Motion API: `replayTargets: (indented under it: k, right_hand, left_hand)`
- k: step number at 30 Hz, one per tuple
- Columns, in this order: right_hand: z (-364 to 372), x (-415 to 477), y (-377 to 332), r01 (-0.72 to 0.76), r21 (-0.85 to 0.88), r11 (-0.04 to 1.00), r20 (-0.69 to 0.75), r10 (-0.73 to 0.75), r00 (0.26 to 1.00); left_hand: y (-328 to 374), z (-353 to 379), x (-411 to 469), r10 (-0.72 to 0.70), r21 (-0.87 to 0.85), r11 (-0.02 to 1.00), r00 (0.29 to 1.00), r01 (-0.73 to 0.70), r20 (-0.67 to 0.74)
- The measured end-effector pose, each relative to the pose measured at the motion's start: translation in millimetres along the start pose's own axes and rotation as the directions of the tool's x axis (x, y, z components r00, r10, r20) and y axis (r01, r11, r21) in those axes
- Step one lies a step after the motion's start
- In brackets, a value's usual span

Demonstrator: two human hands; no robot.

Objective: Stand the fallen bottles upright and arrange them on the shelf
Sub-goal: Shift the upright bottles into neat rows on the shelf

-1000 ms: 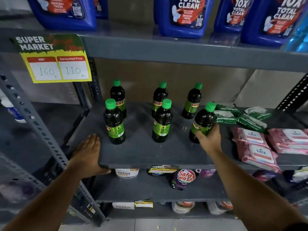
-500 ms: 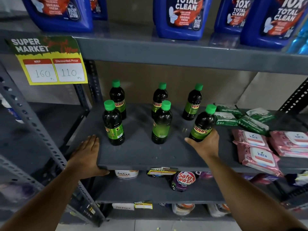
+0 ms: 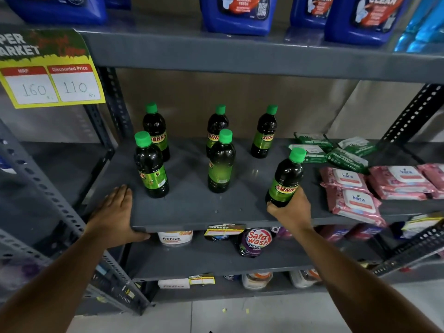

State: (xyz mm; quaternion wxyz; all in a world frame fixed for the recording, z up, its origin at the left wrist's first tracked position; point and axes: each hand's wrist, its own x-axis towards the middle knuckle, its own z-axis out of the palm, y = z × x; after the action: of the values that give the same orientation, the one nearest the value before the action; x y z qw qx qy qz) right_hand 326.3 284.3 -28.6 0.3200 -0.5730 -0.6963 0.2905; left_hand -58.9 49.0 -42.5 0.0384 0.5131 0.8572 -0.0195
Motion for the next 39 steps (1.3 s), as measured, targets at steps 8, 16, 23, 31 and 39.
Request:
replayTargets:
  k: [8, 16, 23, 31, 39]
  right_hand:
    - [-15, -16, 1, 0.043, 0.009, 0.999, 0.062, -0.043, 0.997]
    - [-16, -19, -1, 0.033, 0.041, 0.999, 0.086, -0.036, 0.996]
    - [-14, -16, 0, 0.044, 0.031, 0.999, 0.089, -0.047, 0.995]
    - [12, -84, 9, 0.444, -0.172, 0.879, -0.206, -0.473, 0.857]
    - [83, -59, -99, 0.351, 0.110, 0.930, -0.002, -0.353, 0.936]
  left_hand:
    - [-2, 4, 2, 0.014, 0.010, 1.000, 1.000, -0.013, -0.027]
    - [0, 1, -1, 0.015, -0.008, 1.000, 0.999, -0.015, -0.030]
    - [1, -1, -2, 0.017, 0.002, 1.000, 0.999, -0.017, -0.032]
    - [2, -4, -4, 0.009, -0.018, 1.000, 1.000, -0.009, -0.030]
    - [2, -4, -4, 0.017, -0.015, 1.000, 1.000, -0.018, -0.020]
